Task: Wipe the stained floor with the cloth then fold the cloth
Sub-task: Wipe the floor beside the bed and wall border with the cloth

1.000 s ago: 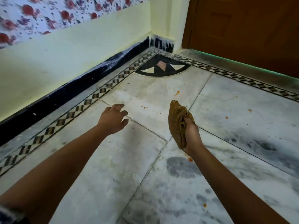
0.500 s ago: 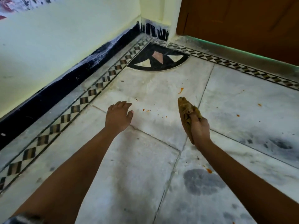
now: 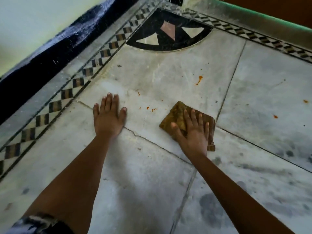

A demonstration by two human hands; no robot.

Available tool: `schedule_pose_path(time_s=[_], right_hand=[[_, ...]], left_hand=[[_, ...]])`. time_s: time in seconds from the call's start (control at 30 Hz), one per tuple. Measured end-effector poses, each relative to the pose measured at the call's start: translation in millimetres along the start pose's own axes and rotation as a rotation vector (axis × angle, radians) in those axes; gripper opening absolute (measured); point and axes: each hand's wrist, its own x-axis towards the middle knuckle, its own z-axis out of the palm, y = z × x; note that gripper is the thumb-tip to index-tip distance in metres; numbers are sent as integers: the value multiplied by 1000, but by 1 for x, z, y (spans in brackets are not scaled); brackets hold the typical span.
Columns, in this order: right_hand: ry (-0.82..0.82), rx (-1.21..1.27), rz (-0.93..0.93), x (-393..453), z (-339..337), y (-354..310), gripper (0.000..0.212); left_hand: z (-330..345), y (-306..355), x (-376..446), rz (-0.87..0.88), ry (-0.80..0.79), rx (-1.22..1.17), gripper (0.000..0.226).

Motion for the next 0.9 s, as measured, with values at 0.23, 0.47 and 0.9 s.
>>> schedule_pose_path(time_s=[0.23, 0.47, 0.9], right_hand=[[-63, -287, -27, 17, 13, 8, 94], [6, -276, 66, 56, 35, -24, 79], [11, -268, 140, 101, 18, -12, 77]], left_hand=[[3, -1, 2, -6, 21, 17, 67], [4, -1, 2, 7, 40, 1, 64], [2, -1, 2, 9, 42, -12, 66]])
